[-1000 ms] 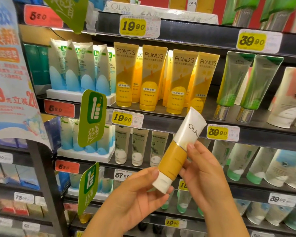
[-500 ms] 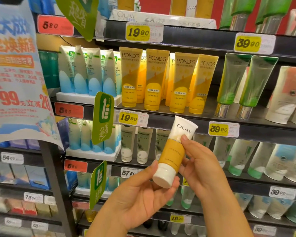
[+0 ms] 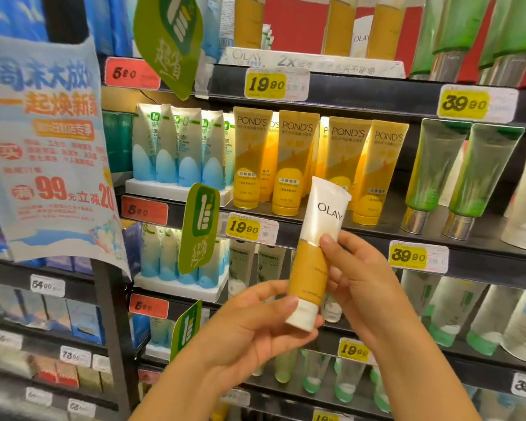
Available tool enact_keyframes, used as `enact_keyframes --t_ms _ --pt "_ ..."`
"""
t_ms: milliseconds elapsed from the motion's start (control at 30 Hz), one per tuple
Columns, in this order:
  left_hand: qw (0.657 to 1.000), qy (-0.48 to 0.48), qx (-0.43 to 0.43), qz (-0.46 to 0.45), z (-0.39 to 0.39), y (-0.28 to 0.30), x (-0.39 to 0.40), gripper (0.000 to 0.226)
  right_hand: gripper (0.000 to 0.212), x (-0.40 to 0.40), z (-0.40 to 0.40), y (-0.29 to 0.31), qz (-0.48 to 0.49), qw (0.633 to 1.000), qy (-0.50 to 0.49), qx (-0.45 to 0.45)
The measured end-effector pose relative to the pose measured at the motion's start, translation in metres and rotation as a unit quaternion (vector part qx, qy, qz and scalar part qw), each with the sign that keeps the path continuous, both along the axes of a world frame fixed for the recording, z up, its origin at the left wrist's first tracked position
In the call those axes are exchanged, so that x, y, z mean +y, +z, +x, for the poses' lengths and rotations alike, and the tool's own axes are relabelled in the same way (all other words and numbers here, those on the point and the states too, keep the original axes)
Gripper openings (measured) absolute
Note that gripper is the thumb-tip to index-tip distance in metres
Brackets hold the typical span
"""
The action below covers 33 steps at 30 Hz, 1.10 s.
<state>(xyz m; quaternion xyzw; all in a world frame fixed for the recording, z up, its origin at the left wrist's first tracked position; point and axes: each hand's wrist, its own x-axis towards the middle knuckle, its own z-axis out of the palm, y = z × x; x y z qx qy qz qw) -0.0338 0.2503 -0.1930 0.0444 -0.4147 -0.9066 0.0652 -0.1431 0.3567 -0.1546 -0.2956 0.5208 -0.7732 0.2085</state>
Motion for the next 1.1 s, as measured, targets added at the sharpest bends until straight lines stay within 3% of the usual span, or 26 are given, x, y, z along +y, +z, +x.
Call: enact_keyframes --t_ms 133,367,500,600,733,1100 --pt "0.999 0.016 0.019 -0.046 -0.009 0.008 -0.003 0.056 0.037 0.003 -0.007 0.014 -0.008 0.999 0.009 0.051" --pt "0.982 0.047 0.047 -0.176 -0.022 0.033 -0.006 0.04 0.042 0.01 -0.016 0.044 -0.024 0.992 0.02 0.122" --pt "0.941 0.101 0.07 -0.314 -0.029 0.064 -0.006 0.028 0.047 0.013 -0.021 0.073 -0.044 0.986 0.017 0.161" --pt "0.905 0.134 0.103 -0.39 -0.033 0.093 -0.004 0.035 0.043 0.013 -0.023 0.096 -0.075 0.982 0.015 0.174" --pt "0.869 0.169 0.134 -0.446 -0.041 0.125 -0.004 0.048 0.035 0.012 -0.027 0.126 -0.099 0.971 0.02 0.215" --pt "0.795 0.256 0.177 -0.52 -0.067 0.192 -0.02 0.032 0.033 0.004 -0.046 0.206 -0.038 0.937 -0.006 0.346"
